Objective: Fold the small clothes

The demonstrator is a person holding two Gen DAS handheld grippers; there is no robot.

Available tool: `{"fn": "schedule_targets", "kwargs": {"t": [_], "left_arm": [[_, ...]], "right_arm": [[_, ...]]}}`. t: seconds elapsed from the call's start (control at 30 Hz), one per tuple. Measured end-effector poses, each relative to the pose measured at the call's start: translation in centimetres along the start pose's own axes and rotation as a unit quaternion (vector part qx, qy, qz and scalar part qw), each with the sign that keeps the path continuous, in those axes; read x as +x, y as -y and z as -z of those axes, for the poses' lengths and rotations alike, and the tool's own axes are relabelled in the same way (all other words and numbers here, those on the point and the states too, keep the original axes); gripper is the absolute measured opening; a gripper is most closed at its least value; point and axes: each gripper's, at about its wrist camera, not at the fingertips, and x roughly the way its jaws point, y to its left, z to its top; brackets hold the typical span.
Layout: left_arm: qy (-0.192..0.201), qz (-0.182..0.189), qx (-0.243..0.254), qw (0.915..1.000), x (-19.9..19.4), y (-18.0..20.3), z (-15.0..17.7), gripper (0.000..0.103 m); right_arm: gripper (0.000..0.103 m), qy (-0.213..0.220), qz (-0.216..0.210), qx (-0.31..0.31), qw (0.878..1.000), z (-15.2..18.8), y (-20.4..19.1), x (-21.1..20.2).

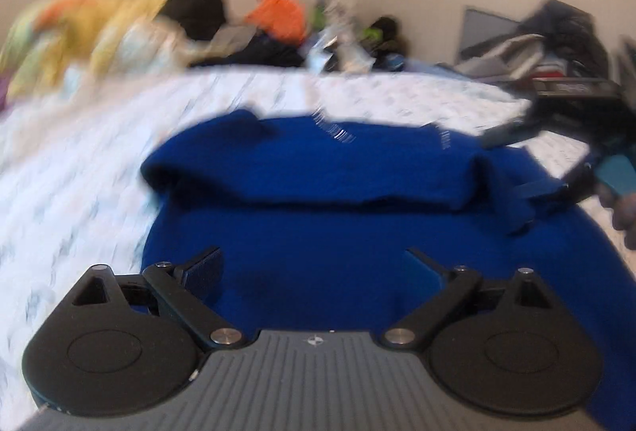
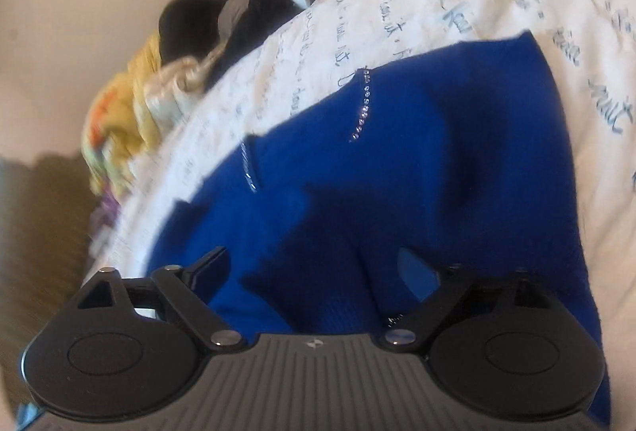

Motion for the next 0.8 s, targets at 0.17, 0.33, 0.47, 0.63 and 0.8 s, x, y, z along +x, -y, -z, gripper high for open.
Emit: {"fn": "schedule_targets", "kwargs": {"t": [0.17,0.33,0.47,0.63,0.8], "left_arm": [[-0.002,-0.004,-0.044,0.999,0.3,-1.3,-0.6,0.101],[0.001,0.001,-0.055,0.9985,0.2,-1.8,-0.4,0.103],[0.006,0.007,-0.068,0.9976,0.1,-1.9,0.0,0.103],[0.014,0.014,-0.074,0.9971,-0.3,-2.0,0.0,0.103],[0.034,-0.014,-0.132,0.9906,-0.8,-6.1,-4.2,0.102]], "right_arm": [[0.085,-0.018,0.018,-0.022,0.999,-0.1,-1.2,1.4],[0.011,-0.057,0.09,-0.152,0.983,0.0,-4.8,2.6],[0.011,-0.005,0.123,-0.258,0.958,-1.7,-7.9,-1.2],[0.021,0.011,0.203,-0.341,0.918,-3.8,-7.2,-4.7],[0.075,-0.005,0.18,-0.222,0.958,-4.5,-0.2,-5.6]]}}
